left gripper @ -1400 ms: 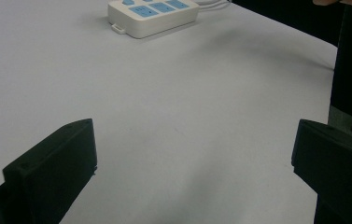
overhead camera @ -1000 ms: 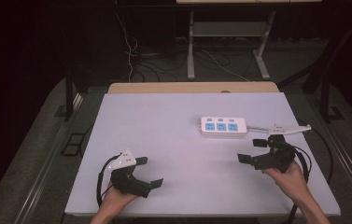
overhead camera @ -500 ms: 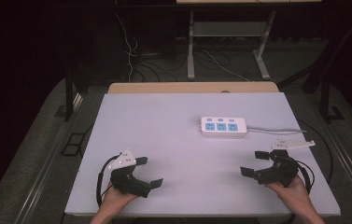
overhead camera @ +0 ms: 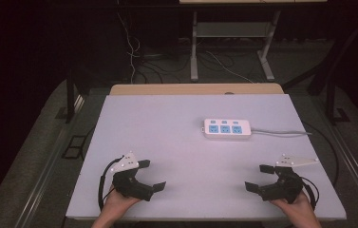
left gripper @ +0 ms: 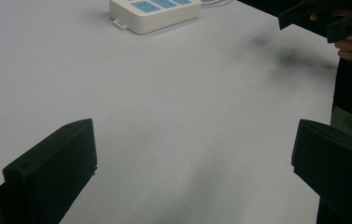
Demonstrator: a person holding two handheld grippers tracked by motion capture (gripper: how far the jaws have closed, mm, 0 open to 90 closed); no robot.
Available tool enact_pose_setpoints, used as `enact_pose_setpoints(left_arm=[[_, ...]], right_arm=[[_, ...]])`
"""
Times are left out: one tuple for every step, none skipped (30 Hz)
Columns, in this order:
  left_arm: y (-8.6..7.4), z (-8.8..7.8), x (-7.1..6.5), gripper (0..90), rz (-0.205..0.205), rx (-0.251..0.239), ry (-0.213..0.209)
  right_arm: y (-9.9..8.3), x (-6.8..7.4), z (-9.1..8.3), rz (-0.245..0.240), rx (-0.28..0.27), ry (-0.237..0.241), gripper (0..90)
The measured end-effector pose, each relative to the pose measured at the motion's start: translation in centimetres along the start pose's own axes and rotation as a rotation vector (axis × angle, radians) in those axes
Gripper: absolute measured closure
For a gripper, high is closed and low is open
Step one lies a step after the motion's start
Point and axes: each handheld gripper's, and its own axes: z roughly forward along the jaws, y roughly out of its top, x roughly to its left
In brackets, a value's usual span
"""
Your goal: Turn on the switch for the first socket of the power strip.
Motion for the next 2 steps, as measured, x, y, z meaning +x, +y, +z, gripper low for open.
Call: enact_pose_setpoints(left_arm=[[0.0, 0.0, 0.01, 0.0, 0.0, 0.001, 0.0], [0.0, 0.01, 0.03, 0.0, -0.002, 0.0, 0.0]], right_arm=[[-0.04, 0.0, 0.01, -0.005, 0.001, 0.0, 0.0], [-0.08, 0.03, 0.0, -0.006, 0.003, -0.001, 0.1]])
